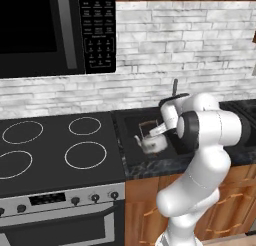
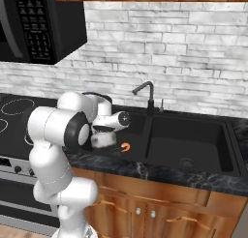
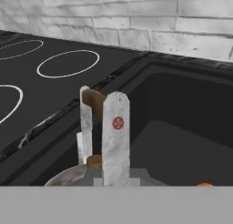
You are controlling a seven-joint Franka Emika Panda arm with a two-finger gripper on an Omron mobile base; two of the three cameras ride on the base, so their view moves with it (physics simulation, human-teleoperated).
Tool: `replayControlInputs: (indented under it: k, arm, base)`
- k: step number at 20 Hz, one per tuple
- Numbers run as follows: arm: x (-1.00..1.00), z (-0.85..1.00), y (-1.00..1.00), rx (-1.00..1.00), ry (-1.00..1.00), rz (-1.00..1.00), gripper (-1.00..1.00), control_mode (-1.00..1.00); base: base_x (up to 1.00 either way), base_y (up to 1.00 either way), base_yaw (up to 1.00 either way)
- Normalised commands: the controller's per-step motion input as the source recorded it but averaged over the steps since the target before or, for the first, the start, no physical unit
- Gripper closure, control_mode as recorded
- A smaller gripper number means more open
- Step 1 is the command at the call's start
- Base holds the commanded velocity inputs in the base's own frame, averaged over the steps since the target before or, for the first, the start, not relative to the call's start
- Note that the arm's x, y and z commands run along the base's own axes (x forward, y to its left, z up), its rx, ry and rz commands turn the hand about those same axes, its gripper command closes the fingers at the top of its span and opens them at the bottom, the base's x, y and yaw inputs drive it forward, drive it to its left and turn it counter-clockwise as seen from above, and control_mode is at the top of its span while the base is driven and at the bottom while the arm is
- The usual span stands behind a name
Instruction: Open the cabinet, pick the kettle from the cabinet, and place it in the sink.
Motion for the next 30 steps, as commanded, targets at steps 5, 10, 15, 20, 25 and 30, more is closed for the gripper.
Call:
replayControlInputs:
  k: [5, 10, 15, 20, 25, 30]
  arm:
    - [0.25, -0.2, 0.03, 0.0, 0.05, 0.0, 1.0, -1.0]
    - [0.23, -0.21, 0.0, 0.0, 0.0, 0.04, 1.0, -1.0]
    - [0.23, -0.22, 0.01, 0.0, 0.0, 0.04, 1.0, -1.0]
    - [0.16, -0.28, 0.0, 0.05, 0.0, 0.05, 1.0, -1.0]
    - [0.16, -0.27, 0.0, 0.05, 0.0, 0.0, 1.0, -1.0]
    - [0.17, -0.25, -0.04, 0.05, 0.0, 0.0, 1.0, -1.0]
  base:
    - [0.0, 0.0, 0.0]
    - [0.0, 0.0, 0.0]
    - [0.0, 0.0, 0.0]
    - [0.0, 0.0, 0.0]
    - [0.0, 0.0, 0.0]
    - [0.0, 0.0, 0.0]
